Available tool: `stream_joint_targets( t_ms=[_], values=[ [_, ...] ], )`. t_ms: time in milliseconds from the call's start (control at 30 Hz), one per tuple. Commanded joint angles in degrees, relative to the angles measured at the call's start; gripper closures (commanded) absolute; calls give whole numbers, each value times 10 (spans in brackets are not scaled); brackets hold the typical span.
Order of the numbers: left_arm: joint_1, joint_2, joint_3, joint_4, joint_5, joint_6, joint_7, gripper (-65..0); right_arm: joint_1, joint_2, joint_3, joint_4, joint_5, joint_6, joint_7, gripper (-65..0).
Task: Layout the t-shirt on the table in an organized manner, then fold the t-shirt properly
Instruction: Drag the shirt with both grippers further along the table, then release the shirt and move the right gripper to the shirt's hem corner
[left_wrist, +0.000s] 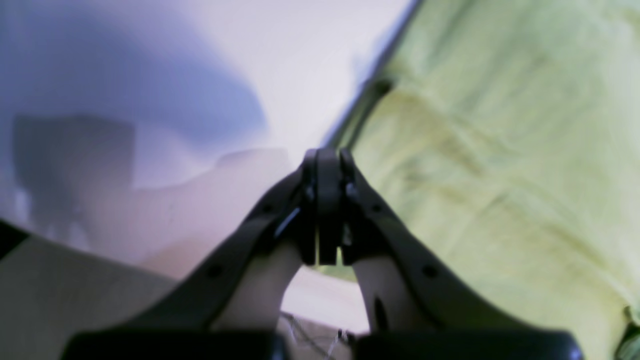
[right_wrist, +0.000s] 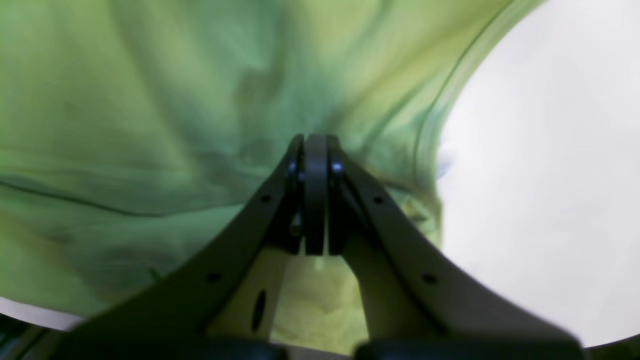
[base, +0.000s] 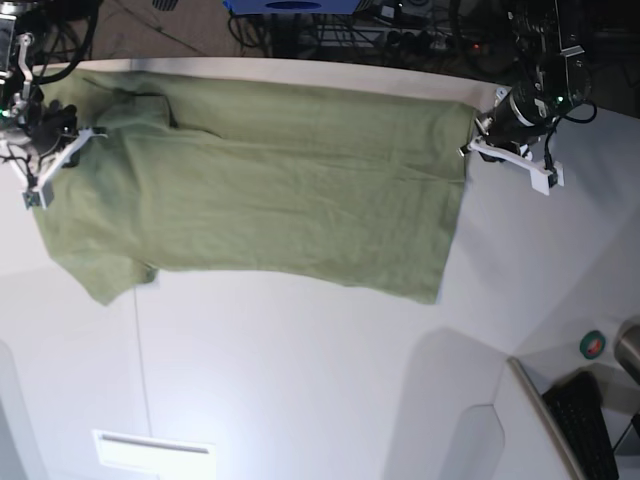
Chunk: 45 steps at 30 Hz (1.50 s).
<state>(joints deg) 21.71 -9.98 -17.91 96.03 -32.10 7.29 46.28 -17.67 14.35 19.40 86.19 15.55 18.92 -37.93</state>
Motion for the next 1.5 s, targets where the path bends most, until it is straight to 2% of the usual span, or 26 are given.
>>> stream_joint_targets(
  t_ms=[0,200,367,533,667,900,1000,1267,1333,1367,1467],
  values=[
    [-3,-4,2,21,-5,-5,-7,0,0,9,3,19,4,0,8,0],
    [-11,12,49,28,-3,-3,-7,0,24,10,3,26,-2,0,8,0],
    [-15,11,56,-40,-1,-2,-12,0,41,-8,4,21,-90,0,11,0],
    [-26,8,7,-91,0,-4,-12,0,54,-16,4,26,-167,0,11,0],
    [-28,-11,-4,-94,0,-4,-12,0,61,-16,4,26,-167,0,11,0],
    [-26,-9,-2,-51,-3,-5,-8,0,103,-16,4,-18,-167,0,11,0],
    [-22,-8,-7,-18,-4,-5,-8,0,142,-14,5,-63,-167,1,11,0],
    [-22,-8,-9,21,-5,-5,-8,0,297,-10,76,-211,-167,5,11,0],
    [-22,-8,-9,23,-5,-5,-8,0,332,0,83,-256,-167,5,11,0],
    [-22,-8,-9,23,-5,-5,-8,0,348,5,82,-279,-167,5,11,-41],
    [-21,-8,-9,23,-5,-5,-8,0,397,9,83,-335,-167,5,12,-300]
  ],
)
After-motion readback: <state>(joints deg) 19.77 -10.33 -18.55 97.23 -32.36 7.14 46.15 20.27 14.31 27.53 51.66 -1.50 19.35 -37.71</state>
